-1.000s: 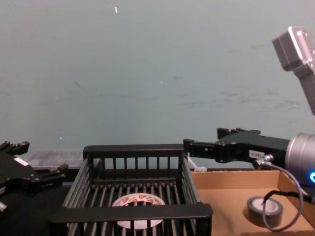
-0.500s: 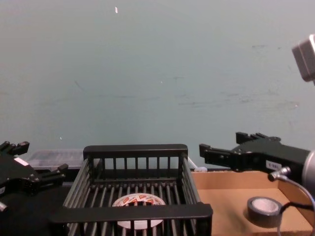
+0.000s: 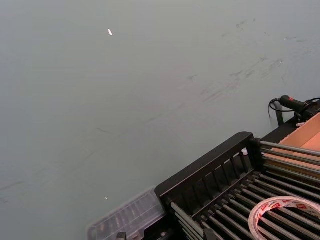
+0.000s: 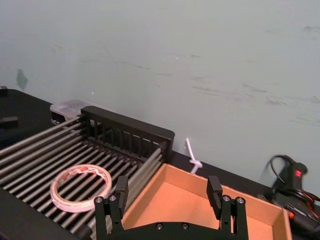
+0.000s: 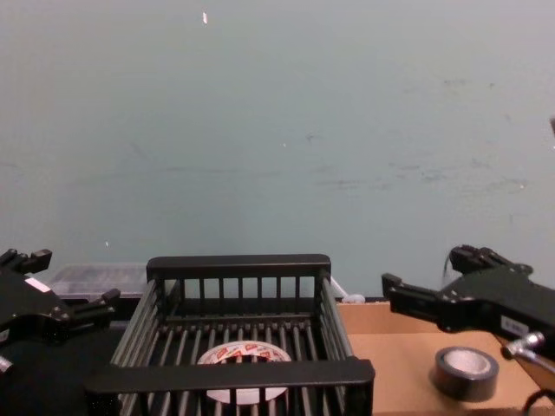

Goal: Pick up the white tape and place it into the black box , Pick up the silver tape and place it into the brown box.

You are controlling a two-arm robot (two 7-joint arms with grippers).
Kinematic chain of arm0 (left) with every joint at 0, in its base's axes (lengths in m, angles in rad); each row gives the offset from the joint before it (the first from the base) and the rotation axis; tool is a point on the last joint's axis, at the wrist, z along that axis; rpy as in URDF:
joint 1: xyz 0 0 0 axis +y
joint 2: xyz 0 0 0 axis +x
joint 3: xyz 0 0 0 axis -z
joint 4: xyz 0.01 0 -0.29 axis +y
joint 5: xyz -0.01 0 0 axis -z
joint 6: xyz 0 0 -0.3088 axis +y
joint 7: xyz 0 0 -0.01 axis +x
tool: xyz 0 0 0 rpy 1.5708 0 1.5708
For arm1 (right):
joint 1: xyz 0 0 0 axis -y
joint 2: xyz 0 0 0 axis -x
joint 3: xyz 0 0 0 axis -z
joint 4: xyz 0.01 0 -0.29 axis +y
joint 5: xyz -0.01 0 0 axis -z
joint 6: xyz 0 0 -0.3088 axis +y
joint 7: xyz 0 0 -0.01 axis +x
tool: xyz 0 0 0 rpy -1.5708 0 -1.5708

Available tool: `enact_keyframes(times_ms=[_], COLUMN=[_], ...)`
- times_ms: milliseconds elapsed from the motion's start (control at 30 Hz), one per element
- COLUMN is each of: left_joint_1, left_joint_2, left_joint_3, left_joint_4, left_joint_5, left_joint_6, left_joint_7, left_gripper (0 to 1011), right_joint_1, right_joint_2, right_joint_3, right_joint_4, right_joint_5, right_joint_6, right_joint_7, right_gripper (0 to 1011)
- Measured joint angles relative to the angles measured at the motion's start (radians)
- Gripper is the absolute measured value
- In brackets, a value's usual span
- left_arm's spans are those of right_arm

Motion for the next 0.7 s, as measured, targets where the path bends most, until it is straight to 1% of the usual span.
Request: enact_keyframes(times_ms=[167,333,500,700], left_joint_1=[0.000,0.000,0.000,0.000], left_joint_2=[0.000,0.000,0.000,0.000], left_joint_3=[0.000,0.000,0.000,0.000], left_joint_4=[0.000,0.000,0.000,0.000], left_joint_5=[0.000,0.000,0.000,0.000], left_joint_6=[0.000,0.000,0.000,0.000], left_joint_7=[0.000,0.000,0.000,0.000], left_gripper=[1001,1001,1001,1001], right_joint_1=[-0.027,-0.053,-0.063,-0.066], right_joint_2=[-0.010,-0.034,-0.047,-0.060], right_joint_3=[0.015,0.037,0.050,0.058], right_joint_4=[-0.001,0.008,0.015,0.036], right_joint_5=[-0.021,-0.043,-0.050,-0.065], right_joint_6=[-0.022,-0.053,-0.058,-0.060], right_joint_7=[-0.021,-0.052,-0.061,-0.053], right_gripper=[1002,1002,1002,1002])
